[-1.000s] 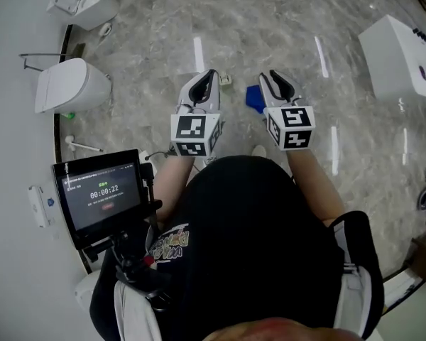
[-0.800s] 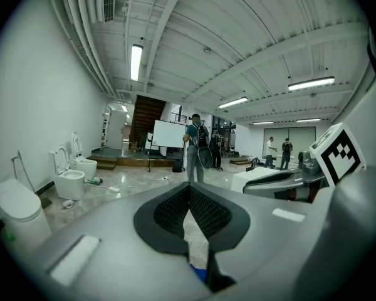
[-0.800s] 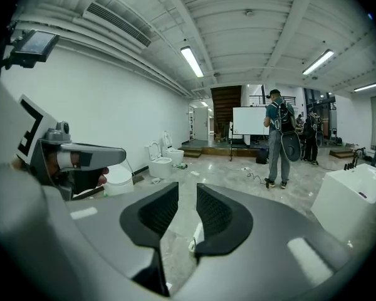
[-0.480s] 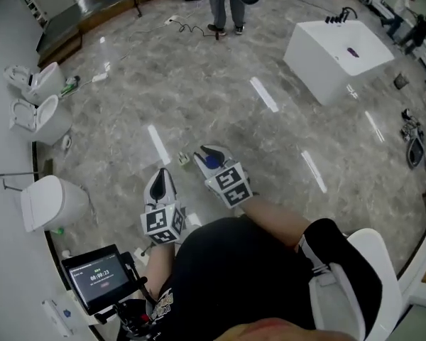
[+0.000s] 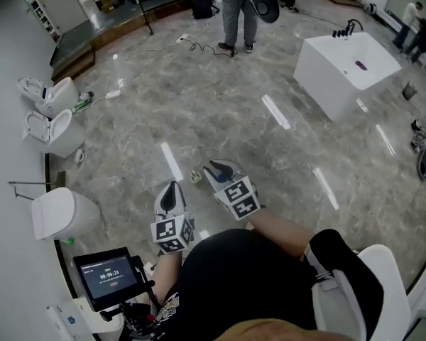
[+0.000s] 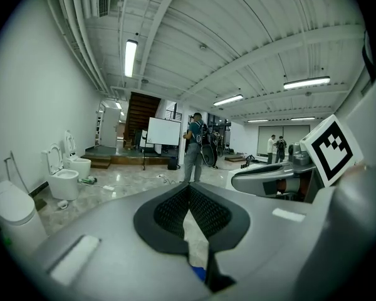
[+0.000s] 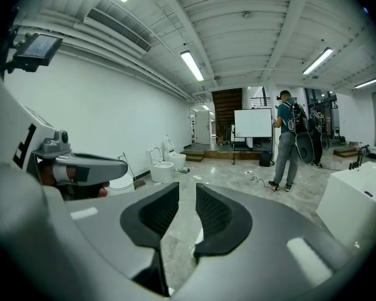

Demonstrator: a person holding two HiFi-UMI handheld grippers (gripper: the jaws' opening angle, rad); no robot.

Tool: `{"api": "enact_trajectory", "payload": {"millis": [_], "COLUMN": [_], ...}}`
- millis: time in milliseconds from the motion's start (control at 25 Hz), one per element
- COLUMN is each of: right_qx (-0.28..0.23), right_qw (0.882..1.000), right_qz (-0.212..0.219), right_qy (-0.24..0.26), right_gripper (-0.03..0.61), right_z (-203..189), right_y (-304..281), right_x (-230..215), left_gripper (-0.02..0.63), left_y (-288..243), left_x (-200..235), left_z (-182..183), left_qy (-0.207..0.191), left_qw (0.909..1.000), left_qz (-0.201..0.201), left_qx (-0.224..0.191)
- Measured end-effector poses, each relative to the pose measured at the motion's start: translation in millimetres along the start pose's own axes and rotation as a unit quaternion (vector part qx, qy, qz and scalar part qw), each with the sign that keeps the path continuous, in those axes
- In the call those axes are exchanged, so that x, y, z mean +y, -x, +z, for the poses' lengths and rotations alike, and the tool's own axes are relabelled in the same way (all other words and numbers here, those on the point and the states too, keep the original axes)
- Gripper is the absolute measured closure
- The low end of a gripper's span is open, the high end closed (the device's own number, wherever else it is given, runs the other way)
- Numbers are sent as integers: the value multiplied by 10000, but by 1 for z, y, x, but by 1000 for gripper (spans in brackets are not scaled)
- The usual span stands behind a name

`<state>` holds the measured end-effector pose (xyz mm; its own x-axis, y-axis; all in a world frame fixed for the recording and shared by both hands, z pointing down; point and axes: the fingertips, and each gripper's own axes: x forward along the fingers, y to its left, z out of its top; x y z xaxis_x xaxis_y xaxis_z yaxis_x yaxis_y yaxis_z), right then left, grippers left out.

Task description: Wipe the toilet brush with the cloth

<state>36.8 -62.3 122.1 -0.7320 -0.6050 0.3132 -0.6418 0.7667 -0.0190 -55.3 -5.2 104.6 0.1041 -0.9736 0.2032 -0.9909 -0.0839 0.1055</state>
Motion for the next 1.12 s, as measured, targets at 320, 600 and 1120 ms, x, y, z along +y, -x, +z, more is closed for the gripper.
{"api": "enact_trajectory", "payload": {"millis": [320, 600, 1120], "right_qx": [96, 110, 111], "right_qw": [9999, 9998, 9996], "right_qz": [78, 193, 262], "right_qy": [-23, -19, 16], "right_gripper": [491, 497, 502], "right_z": [-2, -6, -10], "right_y": [1, -7, -13], "right_x": [-1, 2, 12], "left_gripper": [612, 612, 612], "left_y": [4, 5, 9], "left_x": [7, 15, 16], "left_z": [-1, -2, -3], "left_qy": [32, 62, 291], "left_qw": [9999, 9995, 9993], "left_qz": [160, 318, 237], "left_qx": [-20, -4, 17]}}
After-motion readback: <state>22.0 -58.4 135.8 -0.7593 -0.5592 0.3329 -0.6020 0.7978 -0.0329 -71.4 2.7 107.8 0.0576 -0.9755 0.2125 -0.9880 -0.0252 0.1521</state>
